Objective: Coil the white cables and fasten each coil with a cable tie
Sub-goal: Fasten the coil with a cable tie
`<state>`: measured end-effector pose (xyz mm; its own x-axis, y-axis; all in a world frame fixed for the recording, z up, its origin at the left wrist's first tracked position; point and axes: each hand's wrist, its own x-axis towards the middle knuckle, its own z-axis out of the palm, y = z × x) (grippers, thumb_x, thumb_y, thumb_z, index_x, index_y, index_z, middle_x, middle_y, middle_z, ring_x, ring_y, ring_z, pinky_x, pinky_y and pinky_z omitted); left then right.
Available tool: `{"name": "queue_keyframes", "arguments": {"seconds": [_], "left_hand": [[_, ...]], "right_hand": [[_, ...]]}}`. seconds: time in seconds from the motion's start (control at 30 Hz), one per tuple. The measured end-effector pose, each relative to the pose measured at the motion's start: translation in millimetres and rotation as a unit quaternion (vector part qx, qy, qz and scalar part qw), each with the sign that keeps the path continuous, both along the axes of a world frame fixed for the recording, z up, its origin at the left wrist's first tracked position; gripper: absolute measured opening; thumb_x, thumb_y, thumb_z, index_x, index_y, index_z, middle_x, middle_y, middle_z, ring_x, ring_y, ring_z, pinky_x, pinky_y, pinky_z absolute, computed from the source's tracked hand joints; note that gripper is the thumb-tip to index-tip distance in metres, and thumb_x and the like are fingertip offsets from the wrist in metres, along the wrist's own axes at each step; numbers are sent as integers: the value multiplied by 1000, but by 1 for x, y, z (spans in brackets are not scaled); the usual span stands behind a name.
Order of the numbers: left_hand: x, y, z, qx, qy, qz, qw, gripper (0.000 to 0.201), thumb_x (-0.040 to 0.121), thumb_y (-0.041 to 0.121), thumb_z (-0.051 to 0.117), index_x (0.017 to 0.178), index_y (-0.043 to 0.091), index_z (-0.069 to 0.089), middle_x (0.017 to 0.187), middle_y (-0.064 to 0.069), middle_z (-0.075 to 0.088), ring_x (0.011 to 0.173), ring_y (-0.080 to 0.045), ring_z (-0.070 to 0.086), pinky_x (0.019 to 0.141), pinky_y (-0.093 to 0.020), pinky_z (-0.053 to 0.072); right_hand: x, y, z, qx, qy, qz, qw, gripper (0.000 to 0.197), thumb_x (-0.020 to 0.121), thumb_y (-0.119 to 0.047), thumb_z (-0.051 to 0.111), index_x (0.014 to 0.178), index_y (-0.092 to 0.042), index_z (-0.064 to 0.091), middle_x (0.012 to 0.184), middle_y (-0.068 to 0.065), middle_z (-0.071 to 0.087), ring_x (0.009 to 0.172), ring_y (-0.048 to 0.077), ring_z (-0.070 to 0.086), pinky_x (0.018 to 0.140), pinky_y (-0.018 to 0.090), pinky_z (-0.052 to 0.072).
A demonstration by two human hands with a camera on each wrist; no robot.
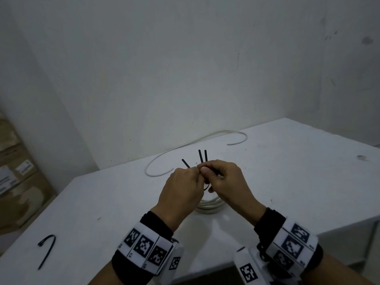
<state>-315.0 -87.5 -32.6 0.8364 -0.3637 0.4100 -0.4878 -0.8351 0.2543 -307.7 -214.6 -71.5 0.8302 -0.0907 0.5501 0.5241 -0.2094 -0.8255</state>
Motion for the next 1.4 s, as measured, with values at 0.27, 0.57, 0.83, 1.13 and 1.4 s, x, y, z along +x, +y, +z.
{"name": "queue_keyframes", "arguments": {"seconds": [0.27,0.57,0.83,1.13,1.4], "left_hand": [[7,9,24,-128,199,-41,971,29,95,16,47,86,9,74,57,1,56,37,-6,36,40,-23,30],[12,19,23,-314,416,-146,841,28,92,45,50,111,26,54,60,-1,20,48,-10,13,40,-15,13],[17,12,21,-277,430,-105,853,15,97,32,54,94,22,43,54,5,25,44,-8,15,39,-16,12],[4,4,14,-274,472,-68,835,29,97,21,53,73,21,36,52,5,24,38,-7,15,34,-11,13],[-1,-10,17,-277,389,-71,876,25,96,30,52,79,16,42,53,2,23,42,-12,13,41,-23,11]], "right_hand": [[-1,-16,22,81,61,151,983,9,88,-9,63,83,-2,59,67,11,62,57,17,59,46,25,46],[7,-14,21,57,40,66,995,24,81,-18,72,60,-14,60,61,13,61,58,18,56,49,21,45],[12,-18,22,41,35,49,997,20,78,-20,76,63,-11,66,57,0,65,57,13,57,59,32,46],[30,-41,62,1,28,-17,999,25,88,-19,65,66,-13,54,69,11,57,60,16,47,57,24,41],[34,-43,75,-7,75,46,996,25,94,-13,56,69,-8,52,67,9,64,54,15,62,60,26,53]]}}
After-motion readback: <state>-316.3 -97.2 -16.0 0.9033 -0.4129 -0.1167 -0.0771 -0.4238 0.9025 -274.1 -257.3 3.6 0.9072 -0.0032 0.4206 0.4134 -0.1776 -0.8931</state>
